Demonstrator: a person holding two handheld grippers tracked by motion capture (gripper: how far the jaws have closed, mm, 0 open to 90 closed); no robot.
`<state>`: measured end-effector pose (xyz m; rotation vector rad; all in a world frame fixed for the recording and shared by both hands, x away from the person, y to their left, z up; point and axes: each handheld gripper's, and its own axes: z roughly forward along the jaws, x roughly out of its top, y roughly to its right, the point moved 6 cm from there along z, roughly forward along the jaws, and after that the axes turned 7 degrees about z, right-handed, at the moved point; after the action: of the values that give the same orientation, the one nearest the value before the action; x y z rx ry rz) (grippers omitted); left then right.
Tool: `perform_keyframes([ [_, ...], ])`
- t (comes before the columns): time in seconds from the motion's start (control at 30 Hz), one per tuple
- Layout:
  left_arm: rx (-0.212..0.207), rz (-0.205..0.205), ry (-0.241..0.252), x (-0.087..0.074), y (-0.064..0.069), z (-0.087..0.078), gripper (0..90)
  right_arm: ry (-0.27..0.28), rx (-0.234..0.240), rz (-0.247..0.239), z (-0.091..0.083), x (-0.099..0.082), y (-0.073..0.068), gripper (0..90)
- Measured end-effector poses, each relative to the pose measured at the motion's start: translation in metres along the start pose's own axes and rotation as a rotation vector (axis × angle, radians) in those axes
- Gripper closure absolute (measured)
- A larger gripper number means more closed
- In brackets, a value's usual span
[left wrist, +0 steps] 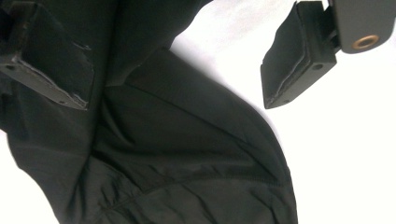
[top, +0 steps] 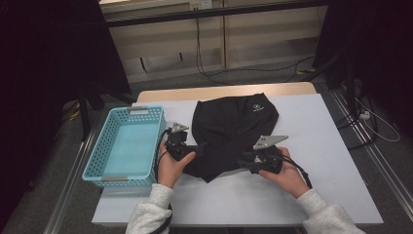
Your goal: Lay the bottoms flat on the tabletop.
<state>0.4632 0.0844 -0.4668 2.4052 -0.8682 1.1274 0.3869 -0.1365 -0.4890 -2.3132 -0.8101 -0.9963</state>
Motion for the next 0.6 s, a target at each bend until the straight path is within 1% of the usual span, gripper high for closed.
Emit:
perform_keyframes([
  [0.03, -0.001, 0.002, 0.0, 0.0, 0.001, 0.001, 10.3, -0.018, 0.003, -0.008, 0.003, -0.003, -0.001, 60.3],
  [0.07, -0.002, 0.004, -0.001, 0.0, 0.001, 0.001, 10.3, -0.038, -0.004, -0.023, 0.006, -0.006, 0.0, 63.9],
  [0.1, -0.007, 0.003, 0.002, 0.0, 0.002, 0.001, 10.3, -0.045, -0.025, -0.043, 0.008, -0.007, 0.001, 70.2],
  [0.13, -0.009, 0.004, 0.005, 0.0, 0.002, 0.001, 10.3, -0.051, -0.039, -0.055, 0.006, -0.007, 0.003, 86.0],
  [0.2, -0.009, 0.005, 0.007, 0.001, 0.002, 0.001, 10.2, -0.053, -0.045, -0.051, 0.005, -0.007, 0.004, 87.6],
  [0.27, -0.011, 0.004, 0.003, 0.0, 0.001, 0.001, 10.3, -0.054, -0.028, -0.026, 0.003, -0.007, 0.008, 88.4],
  [0.37, -0.011, -0.002, 0.008, 0.0, 0.0, 0.0, 10.2, -0.035, -0.036, -0.03, -0.007, -0.004, 0.012, 88.5],
  [0.4, -0.013, -0.003, 0.01, 0.0, -0.001, -0.001, 10.2, -0.018, -0.04, -0.022, -0.015, -0.003, 0.016, 88.4],
  [0.43, -0.011, -0.004, 0.01, 0.0, -0.002, -0.002, 10.2, -0.018, -0.04, -0.022, -0.015, -0.003, 0.016, 88.4],
  [0.47, -0.01, -0.007, 0.015, 0.001, -0.002, -0.002, 10.1, -0.013, -0.04, -0.017, -0.018, -0.004, 0.019, 88.4],
  [0.53, -0.012, -0.009, 0.017, 0.001, -0.002, -0.002, 10.0, -0.001, -0.038, 0.013, -0.026, -0.006, 0.026, 88.4],
  [0.57, -0.012, -0.008, 0.015, 0.001, -0.002, -0.002, 10.0, 0.002, -0.05, 0.031, -0.033, -0.008, 0.033, 88.4],
  [0.6, -0.013, -0.003, 0.009, 0.0, -0.002, -0.002, 10.0, 0.002, -0.05, 0.031, -0.033, -0.008, 0.033, 88.4],
])
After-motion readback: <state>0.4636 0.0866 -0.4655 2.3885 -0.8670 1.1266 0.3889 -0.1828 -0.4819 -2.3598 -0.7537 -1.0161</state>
